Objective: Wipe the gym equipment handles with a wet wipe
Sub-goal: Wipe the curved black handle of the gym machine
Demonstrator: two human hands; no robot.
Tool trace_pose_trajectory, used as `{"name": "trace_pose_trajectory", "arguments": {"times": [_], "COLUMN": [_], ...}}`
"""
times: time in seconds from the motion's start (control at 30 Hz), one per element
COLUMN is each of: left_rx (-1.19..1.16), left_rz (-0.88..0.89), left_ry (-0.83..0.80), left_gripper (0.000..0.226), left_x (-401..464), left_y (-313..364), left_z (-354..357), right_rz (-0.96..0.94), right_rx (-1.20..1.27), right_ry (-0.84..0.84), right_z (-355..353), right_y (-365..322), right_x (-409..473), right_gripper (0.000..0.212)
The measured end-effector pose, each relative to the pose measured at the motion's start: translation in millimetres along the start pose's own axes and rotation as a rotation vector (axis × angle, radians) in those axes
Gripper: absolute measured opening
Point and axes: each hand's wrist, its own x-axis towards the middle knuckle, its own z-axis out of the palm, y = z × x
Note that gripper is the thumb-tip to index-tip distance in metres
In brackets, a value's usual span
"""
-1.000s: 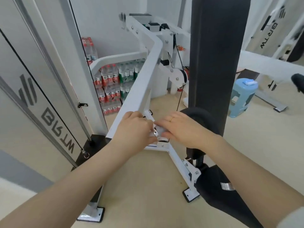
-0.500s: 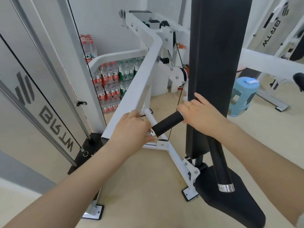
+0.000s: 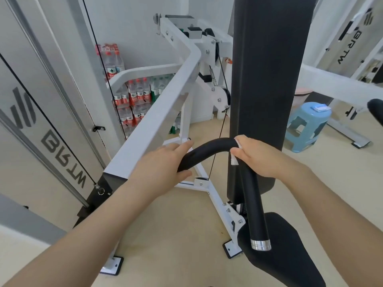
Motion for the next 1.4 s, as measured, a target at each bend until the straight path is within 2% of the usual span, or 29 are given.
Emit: {"name": "trace_pose_trajectory", "arguments": {"times": [0.1,0.2,0.3,0.37,0.47,0.57,0.63,0.77,0.87,0.97,1.03,1.17,1.23,1.33,1.4], "left_rx": [-0.076,-0.066,0.045,0.131,0.155,0.16,0.151,0.044,-0.152,-0.397,-0.484,-0.701,-0.75,-0.862,-0.887], "left_rz": [0.029,0.073,0.17,0.131,0.078,0.041,0.017,0.038,0.076,-0.047,-0.126,-0.203,-0.233,-0.343,-0.41], "left_ry": [0.098,0.16,0.212,0.285,0.34,0.361,0.38,0.372,0.32,0.294,0.256,0.072,0.057,0.074,0.068], "left_gripper": [0.064,0.06,0.063,0.069,0.07,0.068,0.062,0.042,0.036,0.032,0.03,0.029,0.029,0.026,0.025], "left_x": [6.1,17.9,28.9,34.4,36.0,32.5,29.5,20.4,10.6,-0.1,-6.8,-19.1,-21.4,-23.7,-27.0], "left_y": [10.7,24.8,35.7,37.5,42.2,47.0,51.2,61.0,76.1,90.7,96.3,107.8,113.5,116.6,114.7], "left_z": [8.7,19.6,32.4,40.8,43.4,46.5,49.8,57.5,60.9,58.1,59.5,66.3,66.5,63.6,65.2], "right_rz": [0.09,0.324,0.307,0.298,0.282,0.372,0.37,0.371,0.352,0.324,0.338,0.427,0.418,0.37,0.273], "right_rx": [0.472,1.039,1.262,1.419,1.522,1.66,1.653,1.494,1.535,1.703,1.812,1.859,1.892,1.958,1.872], "right_ry": [0.002,-0.019,-0.134,-0.266,-0.338,-0.22,-0.199,-0.458,-0.473,-0.408,-0.397,-0.609,-0.663,-0.519,-0.464], "right_z": [4.8,5.5,11.0,23.2,34.6,34.9,37.1,54.2,56.9,51.1,54.1,79.6,75.0,58.3,59.4], "right_y": [4.5,-3.8,6.0,15.8,23.4,19.4,19.6,33.5,36.3,33.7,35.3,48.6,52.5,49.7,44.2], "right_x": [-1.0,6.4,-11.5,-29.6,-30.4,-17.2,-23.1,-61.2,-55.9,-41.1,-50.5,-96.0,-93.9,-76.1,-80.0], "right_gripper": [0.031,0.036,0.04,0.046,0.054,0.054,0.048,0.052,0.057,0.068,0.065,0.055,0.055,0.053,0.048]}}
